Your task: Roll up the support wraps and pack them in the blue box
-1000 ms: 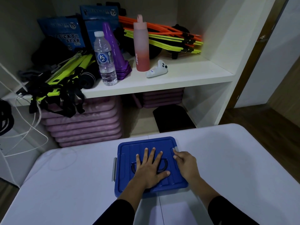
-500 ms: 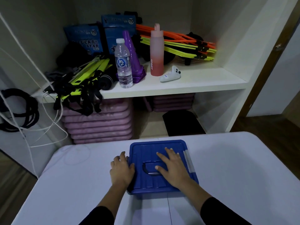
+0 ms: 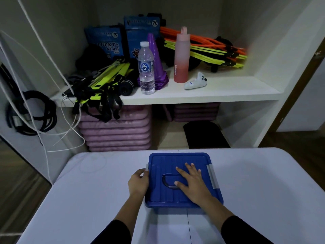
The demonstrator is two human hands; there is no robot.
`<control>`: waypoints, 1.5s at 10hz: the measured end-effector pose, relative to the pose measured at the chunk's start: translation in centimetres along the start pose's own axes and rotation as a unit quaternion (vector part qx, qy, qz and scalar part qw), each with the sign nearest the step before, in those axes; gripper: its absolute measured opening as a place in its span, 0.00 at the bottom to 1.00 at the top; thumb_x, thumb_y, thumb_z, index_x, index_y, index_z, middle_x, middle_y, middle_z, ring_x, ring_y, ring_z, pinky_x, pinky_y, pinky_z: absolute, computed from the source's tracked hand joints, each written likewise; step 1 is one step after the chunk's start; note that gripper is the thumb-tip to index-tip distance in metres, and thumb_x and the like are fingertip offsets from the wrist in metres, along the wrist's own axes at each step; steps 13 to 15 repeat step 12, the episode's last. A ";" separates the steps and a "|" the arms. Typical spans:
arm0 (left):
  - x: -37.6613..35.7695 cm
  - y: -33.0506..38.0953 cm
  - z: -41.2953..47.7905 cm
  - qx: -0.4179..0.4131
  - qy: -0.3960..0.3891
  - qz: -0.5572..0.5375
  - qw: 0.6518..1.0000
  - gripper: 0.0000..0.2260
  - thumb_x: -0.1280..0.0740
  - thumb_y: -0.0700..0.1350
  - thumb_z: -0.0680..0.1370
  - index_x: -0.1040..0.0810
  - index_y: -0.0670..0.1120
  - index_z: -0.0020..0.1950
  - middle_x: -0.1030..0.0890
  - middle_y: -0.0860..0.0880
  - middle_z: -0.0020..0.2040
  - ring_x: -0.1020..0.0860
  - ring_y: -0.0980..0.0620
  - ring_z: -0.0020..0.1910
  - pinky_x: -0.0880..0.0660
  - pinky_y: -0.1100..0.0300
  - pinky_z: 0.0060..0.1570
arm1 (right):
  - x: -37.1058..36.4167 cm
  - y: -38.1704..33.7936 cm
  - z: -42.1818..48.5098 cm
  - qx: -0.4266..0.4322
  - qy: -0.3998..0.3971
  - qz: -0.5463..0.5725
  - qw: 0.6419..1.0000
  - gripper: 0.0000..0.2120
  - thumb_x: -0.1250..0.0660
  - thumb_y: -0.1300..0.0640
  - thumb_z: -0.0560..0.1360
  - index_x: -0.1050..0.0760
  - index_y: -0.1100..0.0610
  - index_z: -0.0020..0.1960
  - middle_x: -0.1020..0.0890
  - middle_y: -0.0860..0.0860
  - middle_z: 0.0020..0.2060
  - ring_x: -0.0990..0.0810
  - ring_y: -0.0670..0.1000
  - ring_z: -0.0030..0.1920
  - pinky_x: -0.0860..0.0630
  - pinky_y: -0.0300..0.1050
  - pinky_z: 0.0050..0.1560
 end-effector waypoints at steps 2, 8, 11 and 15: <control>-0.2 -0.5 0.7 0.042 -0.020 -0.066 0.997 0.10 0.36 0.46 0.78 0.24 0.49 0.58 0.18 0.43 0.47 0.20 0.44 0.44 0.20 0.48 0.50 | -0.1 0.0 -0.1 -0.001 0.006 0.000 1.000 0.28 0.41 0.43 0.77 0.45 0.44 0.74 0.51 0.50 0.77 0.59 0.52 0.76 0.67 0.46 0.71; -2.2 1.2 -1.1 -0.180 -0.077 0.188 0.962 0.19 0.45 0.46 0.82 0.37 0.54 0.73 0.33 0.47 0.51 0.28 0.50 0.48 0.31 0.60 0.60 | 0.0 -0.2 -0.1 -0.005 0.012 -0.001 1.000 0.28 0.40 0.44 0.77 0.44 0.45 0.74 0.51 0.50 0.77 0.60 0.51 0.76 0.66 0.46 0.72; -2.3 1.1 -1.7 -0.190 -0.108 0.182 0.959 0.23 0.44 0.51 0.81 0.44 0.55 0.75 0.31 0.43 0.59 0.26 0.46 0.57 0.32 0.58 0.62 | 0.8 -0.3 -0.3 0.001 0.017 0.081 0.997 0.26 0.39 0.46 0.77 0.41 0.44 0.73 0.49 0.48 0.76 0.57 0.50 0.77 0.62 0.46 0.73; -0.8 0.1 -2.1 -0.147 -0.083 0.097 0.981 0.22 0.46 0.53 0.81 0.46 0.57 0.75 0.32 0.44 0.61 0.28 0.50 0.54 0.32 0.56 0.62 | 3.4 1.0 -2.0 -0.019 0.114 0.178 0.977 0.22 0.38 0.48 0.77 0.37 0.41 0.70 0.44 0.42 0.74 0.49 0.48 0.76 0.49 0.46 0.74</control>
Point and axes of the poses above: each hand's wrist, its own z-axis towards the middle knuckle, its own x-axis out of the back of the hand, y = z × x, the point moved 6 cm from there along z, towards the middle knuckle
